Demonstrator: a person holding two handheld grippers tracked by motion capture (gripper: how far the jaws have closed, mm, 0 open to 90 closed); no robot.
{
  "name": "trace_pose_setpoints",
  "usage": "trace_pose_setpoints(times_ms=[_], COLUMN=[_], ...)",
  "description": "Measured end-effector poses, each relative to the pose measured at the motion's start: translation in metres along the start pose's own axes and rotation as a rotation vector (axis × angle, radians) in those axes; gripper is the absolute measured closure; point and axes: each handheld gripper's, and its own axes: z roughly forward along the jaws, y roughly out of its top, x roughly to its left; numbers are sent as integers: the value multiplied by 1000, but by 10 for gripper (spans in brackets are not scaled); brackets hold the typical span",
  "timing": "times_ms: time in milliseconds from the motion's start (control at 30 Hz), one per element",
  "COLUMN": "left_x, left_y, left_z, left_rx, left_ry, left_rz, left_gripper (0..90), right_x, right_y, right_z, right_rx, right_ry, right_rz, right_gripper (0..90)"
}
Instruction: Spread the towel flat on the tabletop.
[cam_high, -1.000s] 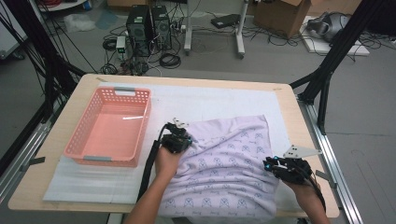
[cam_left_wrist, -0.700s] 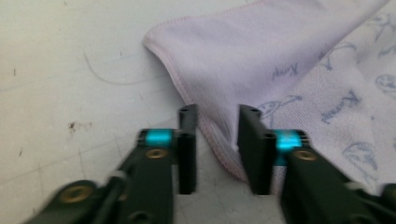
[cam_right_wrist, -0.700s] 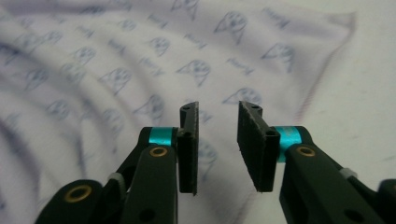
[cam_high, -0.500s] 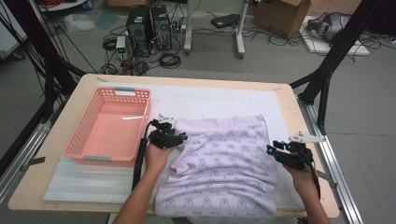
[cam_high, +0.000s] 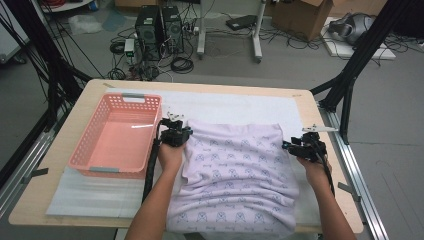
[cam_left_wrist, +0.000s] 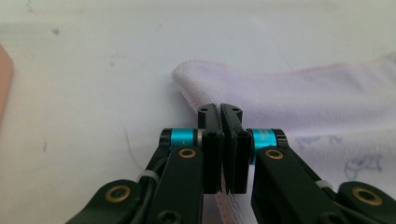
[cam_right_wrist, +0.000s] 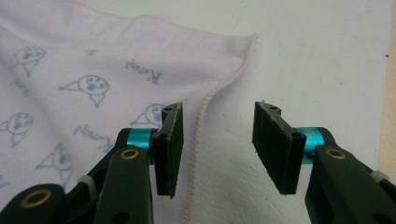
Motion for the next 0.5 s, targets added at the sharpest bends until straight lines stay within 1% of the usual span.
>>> trace_pose_setpoints(times_ms=[33, 67, 100, 133, 167, 233, 300, 333, 367, 400, 433, 467, 500], left_x=[1, 1, 1, 1, 1, -1, -1, 0, 1, 2, 1, -1, -3], left_y=[0, -1, -2, -3, -4, -4, -6, -8, -8, -8, -8, -9, -9], left_z=[1, 2, 3, 4, 4, 2, 3, 4, 4, 3, 3, 3, 2], left_rx=[0, 10, 24, 51, 60, 86, 128, 140, 135, 138, 137, 138, 140], left_ry=[-10, -25, -57, -84, -95, -94, -104, -107, -109, -105, -89, -61, -23], left_rz=[7, 4, -16, -33, -31, 6, 9, 14, 18, 23, 33, 83, 139], left_gripper=[854, 795, 667, 576, 521, 468, 431, 421, 426, 448, 474, 546, 652], right_x=[-1, -2, -3, -5, -6, -8, -9, -8, -6, -4, -1, 2, 4], right_y=[0, 0, 0, 0, 1, 2, 5, 6, 8, 9, 10, 11, 11], right_z=[1, 1, 3, 4, 7, 11, 15, 18, 21, 24, 28, 32, 36], right_rx=[-5, -13, -21, -34, -47, -52, -50, -50, -50, -38, -19, 1, 21], right_ry=[-1, 1, 10, 21, 23, 38, 47, 54, 58, 65, 70, 67, 53], right_rz=[6, 11, 19, 25, 35, 51, 54, 51, 38, 26, 19, -3, -22], right_gripper=[528, 528, 524, 519, 515, 502, 495, 494, 492, 490, 491, 494, 503])
